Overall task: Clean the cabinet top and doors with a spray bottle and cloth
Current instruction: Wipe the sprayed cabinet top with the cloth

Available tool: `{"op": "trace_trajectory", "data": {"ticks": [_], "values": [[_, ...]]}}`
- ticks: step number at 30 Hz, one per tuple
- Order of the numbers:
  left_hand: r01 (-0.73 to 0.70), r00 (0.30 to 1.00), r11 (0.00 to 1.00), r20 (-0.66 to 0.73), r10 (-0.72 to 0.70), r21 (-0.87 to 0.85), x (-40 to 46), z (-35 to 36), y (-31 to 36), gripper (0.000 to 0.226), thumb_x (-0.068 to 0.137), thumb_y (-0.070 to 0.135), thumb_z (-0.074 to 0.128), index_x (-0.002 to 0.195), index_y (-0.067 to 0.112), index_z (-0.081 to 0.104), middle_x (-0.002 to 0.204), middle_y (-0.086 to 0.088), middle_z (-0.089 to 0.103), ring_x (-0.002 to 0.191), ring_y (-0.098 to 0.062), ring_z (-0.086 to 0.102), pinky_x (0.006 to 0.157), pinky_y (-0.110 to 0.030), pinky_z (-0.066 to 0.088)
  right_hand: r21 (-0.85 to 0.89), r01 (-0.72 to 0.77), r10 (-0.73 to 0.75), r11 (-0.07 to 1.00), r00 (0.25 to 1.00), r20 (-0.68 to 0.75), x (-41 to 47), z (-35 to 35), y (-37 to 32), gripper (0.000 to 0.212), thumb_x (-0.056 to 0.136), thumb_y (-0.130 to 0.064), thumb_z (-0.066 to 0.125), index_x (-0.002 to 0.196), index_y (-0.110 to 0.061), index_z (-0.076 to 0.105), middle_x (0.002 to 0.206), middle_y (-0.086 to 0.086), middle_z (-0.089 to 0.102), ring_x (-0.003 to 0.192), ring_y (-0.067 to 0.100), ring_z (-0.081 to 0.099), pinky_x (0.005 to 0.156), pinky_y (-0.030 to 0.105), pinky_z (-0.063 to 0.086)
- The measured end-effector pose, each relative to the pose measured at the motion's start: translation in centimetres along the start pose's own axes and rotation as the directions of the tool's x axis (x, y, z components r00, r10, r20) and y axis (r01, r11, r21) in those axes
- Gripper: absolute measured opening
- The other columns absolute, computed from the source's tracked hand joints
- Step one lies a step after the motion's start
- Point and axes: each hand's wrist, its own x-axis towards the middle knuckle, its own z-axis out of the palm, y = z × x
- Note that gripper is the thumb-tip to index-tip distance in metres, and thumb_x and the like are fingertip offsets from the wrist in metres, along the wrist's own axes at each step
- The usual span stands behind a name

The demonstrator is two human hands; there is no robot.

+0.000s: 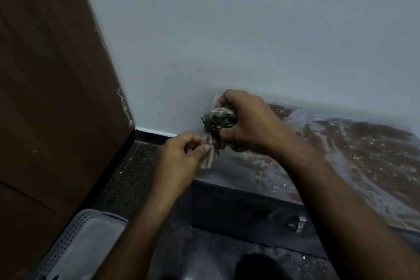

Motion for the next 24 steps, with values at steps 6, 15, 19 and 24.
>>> {"op": "trace_trajectory", "data": {"ticks": [6,15,19,24], "values": [[0.257,0.952,0.819,-0.009,-0.304,-0.513,-0.1,1.0,0.9,0.013,0.086,0.001,0.062,0.081,-0.001,0.074,0.071,-0.013,0.068,0.066,-0.020,0.058,0.064,-0.029,0.050,0.311,-0.044,0.061,0.949,0.997,-0.045,-1.9,4.5,1.8,0.048,0.080,-0.037,0.079,0.123,-0.020,0.069,0.119,-0.001,0.064,0.107,0.009,0.060,0.096,0.026,0.049],[0.222,0.969,0.948,-0.164,-0.187,0.230,-1.4,0.7,-1.8,0.036,0.083,0.031,0.059,0.061,0.003,0.067,0.065,-0.001,0.065,0.065,-0.013,0.059,0.063,-0.032,0.047,-0.208,0.187,-0.170,0.960,0.980,0.099,-4.0,8.9,3.0,0.046,0.087,-0.036,0.051,0.129,-0.023,0.063,0.129,0.000,0.060,0.112,0.021,0.044,0.090,0.042,0.047],[0.273,0.926,0.935,-0.324,-0.193,0.226,-1.9,1.3,-3.6,0.011,0.086,0.020,0.065,0.086,0.017,0.075,0.091,0.008,0.067,0.082,-0.005,0.061,0.066,-0.008,0.038,-0.263,0.164,-0.155,0.951,0.986,0.053,-4.7,10.8,2.2,0.043,0.082,-0.042,0.063,0.121,-0.026,0.067,0.121,-0.002,0.065,0.118,0.026,0.053,0.095,0.054,0.045],[0.246,0.938,0.962,-0.281,-0.204,0.120,-1.3,1.8,-4.2,0.020,0.092,0.024,0.061,0.108,0.027,0.071,0.100,0.016,0.069,0.086,0.011,0.060,0.069,-0.002,0.040,-0.260,0.127,-0.141,0.957,0.989,-0.039,-5.6,13.5,2.0,0.039,0.092,-0.022,0.068,0.127,-0.007,0.062,0.121,0.013,0.062,0.113,0.034,0.056,0.091,0.050,0.053]]}}
